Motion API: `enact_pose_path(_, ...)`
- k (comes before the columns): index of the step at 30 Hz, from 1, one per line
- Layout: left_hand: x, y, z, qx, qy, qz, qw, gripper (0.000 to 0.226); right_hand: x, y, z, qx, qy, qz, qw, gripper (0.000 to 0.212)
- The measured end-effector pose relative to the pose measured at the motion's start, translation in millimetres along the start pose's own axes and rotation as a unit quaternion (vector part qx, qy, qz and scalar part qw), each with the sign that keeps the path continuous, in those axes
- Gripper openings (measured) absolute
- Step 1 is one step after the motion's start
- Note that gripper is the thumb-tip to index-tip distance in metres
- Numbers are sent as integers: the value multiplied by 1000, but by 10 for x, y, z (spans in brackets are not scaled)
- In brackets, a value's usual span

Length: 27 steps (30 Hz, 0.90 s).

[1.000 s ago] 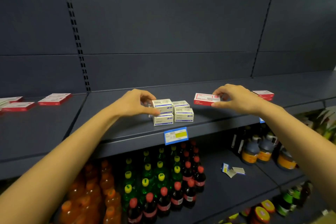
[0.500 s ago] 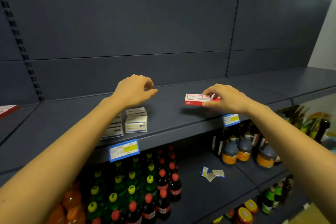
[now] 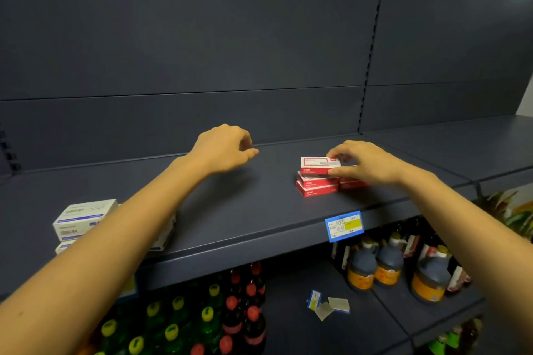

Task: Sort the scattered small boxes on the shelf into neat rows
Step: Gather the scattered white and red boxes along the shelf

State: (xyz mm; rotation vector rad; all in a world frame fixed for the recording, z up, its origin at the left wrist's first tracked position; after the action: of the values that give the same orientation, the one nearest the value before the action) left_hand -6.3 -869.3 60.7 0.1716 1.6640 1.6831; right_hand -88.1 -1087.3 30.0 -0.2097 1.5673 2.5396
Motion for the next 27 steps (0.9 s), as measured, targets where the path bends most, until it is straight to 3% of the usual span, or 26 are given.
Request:
enact_pose_path(7, -60, -30, -102, -22, 48, 25, 998, 34, -194, -35, -126, 31, 34, 101, 994, 51)
enact_pose_path(15, 238, 98, -83, -56, 152, 15, 987, 32, -334, 4, 506, -3, 199, 92, 976, 45)
enact_pose_path(27, 1581, 501, 374, -126, 345, 16, 930, 34, -236, -592, 1675, -54, 343, 115, 931, 37)
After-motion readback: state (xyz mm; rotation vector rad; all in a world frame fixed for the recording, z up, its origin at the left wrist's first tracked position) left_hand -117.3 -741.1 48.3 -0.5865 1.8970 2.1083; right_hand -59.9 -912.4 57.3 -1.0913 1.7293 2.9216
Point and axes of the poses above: each hand's wrist, its own x-axis away from the middle knuckle, its own y-axis out of the back of the hand, z = x × y, the point moved 6 cm from there along -x, towards the middle knuckle, and after that the axes turned 14 degrees about -x, right-handed, at the moved point
